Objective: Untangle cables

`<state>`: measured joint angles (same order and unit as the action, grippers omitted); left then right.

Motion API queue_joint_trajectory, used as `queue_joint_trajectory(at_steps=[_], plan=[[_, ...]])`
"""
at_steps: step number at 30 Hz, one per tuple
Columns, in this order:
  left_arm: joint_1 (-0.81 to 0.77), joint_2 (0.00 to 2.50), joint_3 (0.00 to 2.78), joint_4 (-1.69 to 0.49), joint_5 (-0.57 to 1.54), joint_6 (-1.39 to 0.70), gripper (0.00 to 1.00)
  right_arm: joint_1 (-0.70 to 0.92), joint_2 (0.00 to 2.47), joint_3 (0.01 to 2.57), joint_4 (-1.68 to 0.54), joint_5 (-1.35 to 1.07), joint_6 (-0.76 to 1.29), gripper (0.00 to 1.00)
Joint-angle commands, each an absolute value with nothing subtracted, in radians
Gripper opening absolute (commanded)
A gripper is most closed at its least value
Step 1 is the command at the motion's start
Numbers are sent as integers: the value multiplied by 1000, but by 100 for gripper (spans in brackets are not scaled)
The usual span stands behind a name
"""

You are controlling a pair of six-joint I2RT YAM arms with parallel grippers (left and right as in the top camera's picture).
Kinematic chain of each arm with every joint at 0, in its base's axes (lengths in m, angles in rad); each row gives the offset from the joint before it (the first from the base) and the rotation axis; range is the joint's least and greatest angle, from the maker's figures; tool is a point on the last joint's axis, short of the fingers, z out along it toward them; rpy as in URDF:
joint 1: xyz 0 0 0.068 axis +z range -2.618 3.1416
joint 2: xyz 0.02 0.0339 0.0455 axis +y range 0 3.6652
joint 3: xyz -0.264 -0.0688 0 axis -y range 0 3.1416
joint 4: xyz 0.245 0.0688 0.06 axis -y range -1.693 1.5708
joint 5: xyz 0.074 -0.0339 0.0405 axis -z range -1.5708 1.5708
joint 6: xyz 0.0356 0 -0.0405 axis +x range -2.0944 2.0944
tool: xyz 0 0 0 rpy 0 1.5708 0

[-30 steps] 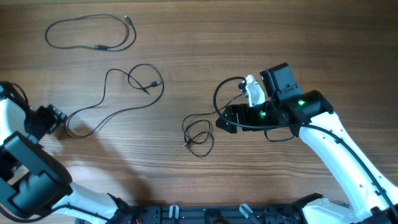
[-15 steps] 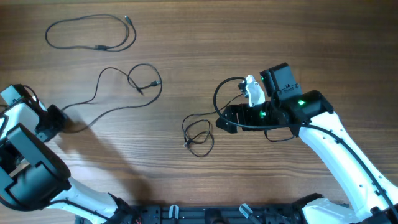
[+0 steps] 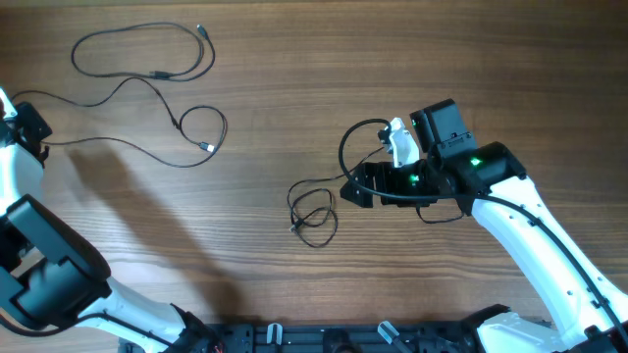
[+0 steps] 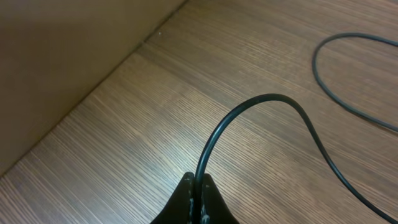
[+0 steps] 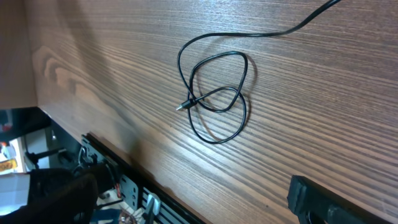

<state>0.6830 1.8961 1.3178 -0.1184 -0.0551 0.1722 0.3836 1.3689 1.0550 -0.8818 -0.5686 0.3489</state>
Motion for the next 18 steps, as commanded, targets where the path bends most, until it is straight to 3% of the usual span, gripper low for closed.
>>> queue_joint_trajectory(at_steps=[1, 2, 3, 8, 13, 18], plan=[[705, 1975, 1335, -110, -62, 202, 25, 386, 1358, 1058, -884, -578, 381, 100], [705, 1987, 1335, -114, -62, 202, 71, 386, 1358, 1058, -886, -578, 387, 100], [705, 1996, 1335, -124, -62, 202, 100, 386, 1358, 1058, -888, -577, 392, 100], [691, 1968, 1335, -162, -31, 92, 100, 386, 1358, 1058, -888, -577, 392, 100], [593, 1838, 1335, -37, 403, 67, 100, 386, 1358, 1058, -886, -577, 384, 100], [422, 1933, 1335, -149, 268, 332, 99, 386, 1358, 1058, -887, -577, 380, 100]])
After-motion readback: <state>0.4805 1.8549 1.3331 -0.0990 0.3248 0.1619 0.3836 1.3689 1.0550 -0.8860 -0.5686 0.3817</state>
